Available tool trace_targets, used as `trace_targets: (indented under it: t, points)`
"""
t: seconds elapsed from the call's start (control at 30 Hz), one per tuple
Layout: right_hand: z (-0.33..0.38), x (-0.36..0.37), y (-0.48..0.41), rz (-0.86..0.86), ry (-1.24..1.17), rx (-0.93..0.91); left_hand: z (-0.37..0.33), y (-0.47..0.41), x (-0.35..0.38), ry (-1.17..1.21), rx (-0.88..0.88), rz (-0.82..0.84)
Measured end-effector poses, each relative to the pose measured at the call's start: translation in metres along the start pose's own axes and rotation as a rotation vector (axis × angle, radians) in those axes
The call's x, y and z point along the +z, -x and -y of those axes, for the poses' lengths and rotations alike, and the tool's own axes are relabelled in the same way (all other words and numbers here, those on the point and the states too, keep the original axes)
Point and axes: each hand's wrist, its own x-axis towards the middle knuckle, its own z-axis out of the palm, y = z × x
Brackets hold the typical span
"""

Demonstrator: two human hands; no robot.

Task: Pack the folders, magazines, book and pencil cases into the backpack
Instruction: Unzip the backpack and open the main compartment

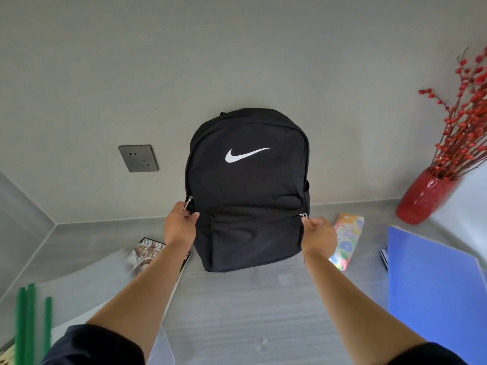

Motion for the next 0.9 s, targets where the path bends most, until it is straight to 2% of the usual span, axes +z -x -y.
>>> trace_targets:
  t: [0.17,0.23,0.3,0.37,0.43,0.5,0.57,0.63,0.9]
  points:
    - [0.006,-0.005,-0.001,0.011,0.101,0.016,-0.004,0.005,-0.007,0.061,-0.03,0.006]
    - [0.015,-0.003,0.014,-0.078,0.176,-0.109,-0.007,0.006,-0.011,0.099,-0.003,0.02]
    - [0.031,0.003,0.037,-0.117,0.158,-0.313,-0.011,0.012,-0.018,0.146,0.046,0.047]
    - [0.049,0.014,0.062,-0.014,0.104,-0.554,-0.013,0.017,-0.022,0.203,0.07,0.091]
    - [0.069,0.031,0.09,0.23,0.075,-0.758,-0.012,0.021,-0.028,0.253,0.058,0.105]
    - [0.088,0.047,0.113,0.451,0.066,-0.855,-0.013,0.021,-0.033,0.294,0.03,0.096]
    - [0.101,0.062,0.127,0.53,0.076,-0.862,-0.015,0.02,-0.032,0.326,-0.034,0.105]
    - [0.112,0.075,0.134,0.525,0.081,-0.843,-0.018,0.017,-0.031,0.42,-0.105,0.127]
    - [0.118,0.089,0.129,0.473,0.104,-0.78,-0.016,0.011,-0.03,0.519,-0.172,0.164]
